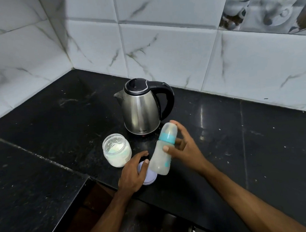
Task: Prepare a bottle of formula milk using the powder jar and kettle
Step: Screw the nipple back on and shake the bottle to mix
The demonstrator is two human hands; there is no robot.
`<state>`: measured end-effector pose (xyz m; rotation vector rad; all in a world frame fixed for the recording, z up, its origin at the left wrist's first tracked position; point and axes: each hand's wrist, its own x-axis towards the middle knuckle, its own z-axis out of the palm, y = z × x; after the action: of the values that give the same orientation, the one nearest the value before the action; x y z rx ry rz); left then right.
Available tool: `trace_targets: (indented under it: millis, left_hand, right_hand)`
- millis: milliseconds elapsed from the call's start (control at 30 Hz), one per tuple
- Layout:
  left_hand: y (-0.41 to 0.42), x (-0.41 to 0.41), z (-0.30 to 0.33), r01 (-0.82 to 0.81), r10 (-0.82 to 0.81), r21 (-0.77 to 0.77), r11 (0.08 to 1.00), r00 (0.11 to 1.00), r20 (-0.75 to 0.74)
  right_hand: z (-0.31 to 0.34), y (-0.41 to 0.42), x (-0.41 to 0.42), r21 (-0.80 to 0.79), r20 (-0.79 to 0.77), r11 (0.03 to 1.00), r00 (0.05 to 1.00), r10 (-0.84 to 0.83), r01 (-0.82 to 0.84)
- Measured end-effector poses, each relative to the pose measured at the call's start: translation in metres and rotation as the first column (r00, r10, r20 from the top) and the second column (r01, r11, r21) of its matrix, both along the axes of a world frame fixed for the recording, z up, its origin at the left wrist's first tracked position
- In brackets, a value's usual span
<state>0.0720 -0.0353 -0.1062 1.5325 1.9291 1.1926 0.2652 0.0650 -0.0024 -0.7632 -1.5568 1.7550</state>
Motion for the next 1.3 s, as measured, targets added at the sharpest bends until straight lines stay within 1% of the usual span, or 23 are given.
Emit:
trace_targets:
  millis: [67, 133, 200, 233, 300, 367, 400, 467, 533, 567, 633, 700, 767, 833, 867, 900, 967, 1033, 1100, 1167, 1200, 1233, 1300]
  left_hand:
    - [0.000, 0.001, 0.002, -0.008, 0.008, -0.002, 1.000, 1.000, -0.006]
    - [-0.001, 0.003, 0.003, -0.023, 0.023, -0.007, 1.000, 1.000, -0.007]
    - [-0.002, 0.003, 0.003, -0.023, 0.023, -0.010, 1.000, 1.000, -0.001]
    - [-0.002, 0.003, 0.003, -0.021, 0.020, -0.008, 1.000, 1.000, -0.004]
    - [-0.001, 0.001, 0.003, -0.004, 0.004, -0.003, 1.000, 1.000, -0.003]
    - [0.000, 0.001, 0.001, 0.003, -0.003, -0.001, 1.000, 1.000, 0.002]
    - [0.000, 0.001, 0.001, -0.001, 0.001, -0.004, 1.000, 1.000, -0.002]
    - [-0.001, 0.002, 0.003, -0.019, 0.019, -0.003, 1.000, 1.000, -0.010]
    - [-0.002, 0.003, 0.003, -0.027, 0.027, -0.005, 1.000, 1.000, -0.009]
    - [-0.002, 0.003, 0.003, -0.024, 0.024, -0.007, 1.000, 1.000, -0.007]
    - [-0.001, 0.001, 0.001, -0.004, 0.004, -0.012, 1.000, 1.000, 0.005]
    - [0.000, 0.000, -0.001, 0.005, -0.005, -0.012, 1.000, 1.000, 0.016]
    - [-0.001, 0.001, 0.000, -0.012, 0.012, -0.001, 1.000, 1.000, 0.004]
    - [-0.001, 0.003, 0.002, -0.027, 0.027, -0.001, 1.000, 1.000, -0.001]
    - [-0.001, 0.003, 0.002, -0.029, 0.029, -0.004, 1.000, 1.000, -0.001]
    - [-0.002, 0.002, 0.002, -0.028, 0.028, -0.008, 1.000, 1.000, -0.004]
    - [-0.001, 0.001, 0.002, -0.015, 0.015, -0.011, 1.000, 1.000, -0.002]
    - [0.000, 0.001, 0.001, -0.002, 0.002, -0.007, 1.000, 1.000, 0.010]
    - [-0.001, 0.001, 0.002, -0.012, 0.012, -0.009, 1.000, 1.000, 0.003]
    - [-0.001, 0.003, 0.002, -0.027, 0.027, -0.011, 1.000, 1.000, 0.002]
    - [-0.001, 0.003, 0.002, -0.030, 0.030, -0.011, 0.999, 1.000, 0.003]
    - [-0.001, 0.003, 0.002, -0.033, 0.033, -0.012, 0.999, 0.999, 0.002]
    - [0.000, 0.002, 0.003, -0.026, 0.026, -0.014, 1.000, 1.000, -0.003]
  right_hand:
    - [0.003, 0.004, 0.000, 0.011, -0.049, 0.998, 0.997, -0.062, 0.063]
    - [0.011, 0.015, -0.001, -0.182, -0.187, 0.947, 0.936, -0.298, 0.265]
    - [0.012, 0.019, 0.000, -0.255, -0.233, 0.911, 0.893, -0.384, 0.326]
    - [0.009, 0.016, 0.001, -0.205, -0.197, 0.935, 0.923, -0.331, 0.291]
    - [0.005, 0.004, 0.001, -0.044, -0.048, 0.993, 0.993, -0.112, 0.110]
    - [0.002, 0.002, 0.002, 0.052, 0.025, 0.998, 0.999, 0.024, -0.025]
    - [0.005, 0.004, 0.000, 0.043, -0.012, 0.999, 1.000, -0.015, 0.016]
    - [0.013, 0.014, -0.002, -0.125, -0.146, 0.966, 0.959, -0.245, 0.228]
    - [0.012, 0.018, -0.002, -0.257, -0.229, 0.917, 0.902, -0.365, 0.306]
    - [0.010, 0.014, -0.002, -0.232, -0.213, 0.932, 0.920, -0.329, 0.280]
    - [0.005, -0.001, -0.003, -0.073, -0.077, 0.992, 0.991, -0.105, 0.100]
    - [0.000, -0.007, -0.003, 0.065, 0.020, 0.996, 0.998, 0.057, -0.058]
    - [0.007, 0.000, -0.004, 0.011, -0.068, 0.997, 0.995, -0.076, 0.077]
    - [0.014, 0.013, -0.003, -0.190, -0.194, 0.944, 0.932, -0.306, 0.270]
    - [0.013, 0.016, -0.002, -0.241, -0.225, 0.924, 0.909, -0.350, 0.297]
    - [0.011, 0.014, -0.002, -0.236, -0.221, 0.931, 0.918, -0.331, 0.279]
    - [0.004, 0.004, -0.003, -0.092, -0.097, 0.987, 0.985, -0.142, 0.133]
    - [-0.001, -0.004, -0.002, 0.036, 0.016, 0.999, 1.000, 0.012, -0.013]
    - [0.003, 0.002, -0.002, -0.009, -0.052, 0.995, 0.994, -0.098, 0.097]
    - [0.010, 0.012, -0.001, -0.205, -0.179, 0.932, 0.925, -0.336, 0.298]
    - [0.010, 0.014, -0.002, -0.265, -0.219, 0.903, 0.891, -0.398, 0.339]
    - [0.009, 0.013, -0.002, -0.265, -0.224, 0.903, 0.889, -0.399, 0.338]
    - [0.003, 0.001, -0.004, -0.147, -0.112, 0.965, 0.966, -0.232, 0.215]
